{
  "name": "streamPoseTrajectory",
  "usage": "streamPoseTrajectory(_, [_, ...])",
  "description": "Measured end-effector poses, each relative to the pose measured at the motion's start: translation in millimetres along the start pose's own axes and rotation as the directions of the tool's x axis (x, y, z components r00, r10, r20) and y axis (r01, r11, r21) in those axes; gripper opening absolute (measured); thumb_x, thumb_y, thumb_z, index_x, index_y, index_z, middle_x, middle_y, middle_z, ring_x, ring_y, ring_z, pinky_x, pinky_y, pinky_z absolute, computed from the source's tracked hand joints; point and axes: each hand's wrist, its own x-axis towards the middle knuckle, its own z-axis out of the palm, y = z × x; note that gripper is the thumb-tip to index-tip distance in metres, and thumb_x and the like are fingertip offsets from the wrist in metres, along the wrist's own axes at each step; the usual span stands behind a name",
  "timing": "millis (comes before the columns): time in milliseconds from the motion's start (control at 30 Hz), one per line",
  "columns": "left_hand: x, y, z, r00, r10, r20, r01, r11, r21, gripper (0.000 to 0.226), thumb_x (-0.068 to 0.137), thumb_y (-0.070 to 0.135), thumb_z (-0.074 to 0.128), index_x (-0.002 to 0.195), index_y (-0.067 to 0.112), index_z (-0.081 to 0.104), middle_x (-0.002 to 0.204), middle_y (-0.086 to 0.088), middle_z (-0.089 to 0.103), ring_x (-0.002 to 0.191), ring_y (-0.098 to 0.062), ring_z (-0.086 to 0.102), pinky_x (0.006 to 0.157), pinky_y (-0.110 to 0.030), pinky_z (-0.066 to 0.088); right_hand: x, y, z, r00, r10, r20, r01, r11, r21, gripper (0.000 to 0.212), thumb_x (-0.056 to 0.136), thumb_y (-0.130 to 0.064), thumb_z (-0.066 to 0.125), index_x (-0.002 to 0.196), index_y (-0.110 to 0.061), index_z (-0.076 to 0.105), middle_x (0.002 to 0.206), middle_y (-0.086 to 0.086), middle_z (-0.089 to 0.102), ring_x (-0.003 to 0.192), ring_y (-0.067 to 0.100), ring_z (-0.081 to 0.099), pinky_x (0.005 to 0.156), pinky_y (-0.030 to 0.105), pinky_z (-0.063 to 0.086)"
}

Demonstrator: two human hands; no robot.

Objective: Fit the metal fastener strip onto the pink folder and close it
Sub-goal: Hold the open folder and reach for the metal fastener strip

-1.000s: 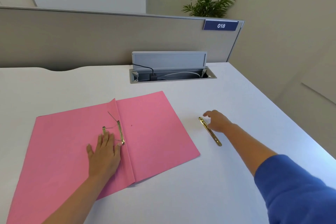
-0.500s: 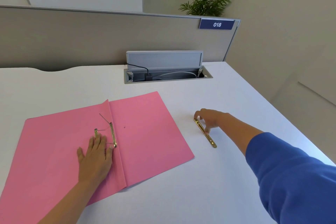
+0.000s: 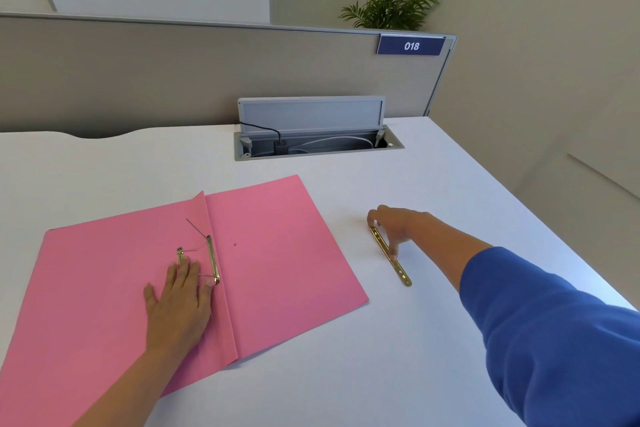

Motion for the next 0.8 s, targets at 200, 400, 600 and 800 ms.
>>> streamPoseTrajectory(200, [1,-1,0,1.000,-0.003,-0.002,0.003,1.000,0.011,0.054,0.096,0.039,0.021,0.147,0.018,0.020,0.159,0.002,0.008,0.147,-0.016,0.006,0.117,-0.052,0.000,-2,-2,-4,1.000,0.016,-0.002,-0.016,0.999,0.031,0.087,0.057,-0.013,0.088,0.126,-0.015,0.037,0.126,0.005,0.046,0.108,0.029,0.054,0.093,0.041,0.046])
streamPoseTrajectory(400, [1,0,-1,1.000,-0.008,-0.002,0.008,1.000,-0.001,0.054,0.096,0.038,0.023,0.146,0.018,0.021,0.159,0.002,0.008,0.147,-0.015,0.006,0.117,-0.052,0.000,-1,2,-5,1.000,-0.016,-0.014,0.019,0.982,0.189,0.053,0.068,-0.004,0.078,0.100,-0.016,0.037,0.095,0.001,0.051,0.090,0.023,0.047,0.077,0.031,0.039])
streamPoseTrajectory(600, [0,0,-1,1.000,-0.007,0.004,0.008,1.000,-0.009,0.055,0.096,0.039,0.022,0.147,0.018,0.019,0.160,0.003,0.007,0.147,-0.015,0.005,0.117,-0.052,-0.001,1,5,-4,0.999,0.048,0.012,-0.044,0.753,0.657,0.029,0.081,0.010,0.057,0.101,-0.009,0.048,0.078,0.002,0.053,0.077,0.020,0.055,0.070,0.026,0.051])
streamPoseTrajectory(800, [0,1,-1,1.000,-0.005,0.006,0.005,1.000,0.002,0.055,0.096,0.038,0.021,0.147,0.018,0.018,0.160,0.002,0.007,0.147,-0.016,0.005,0.117,-0.052,0.000,-4,0,-13,0.998,0.049,-0.034,0.003,0.529,0.849,0.022,0.087,0.008,0.055,0.103,-0.006,0.050,0.079,0.009,0.062,0.071,0.019,0.064,0.074,0.032,0.055])
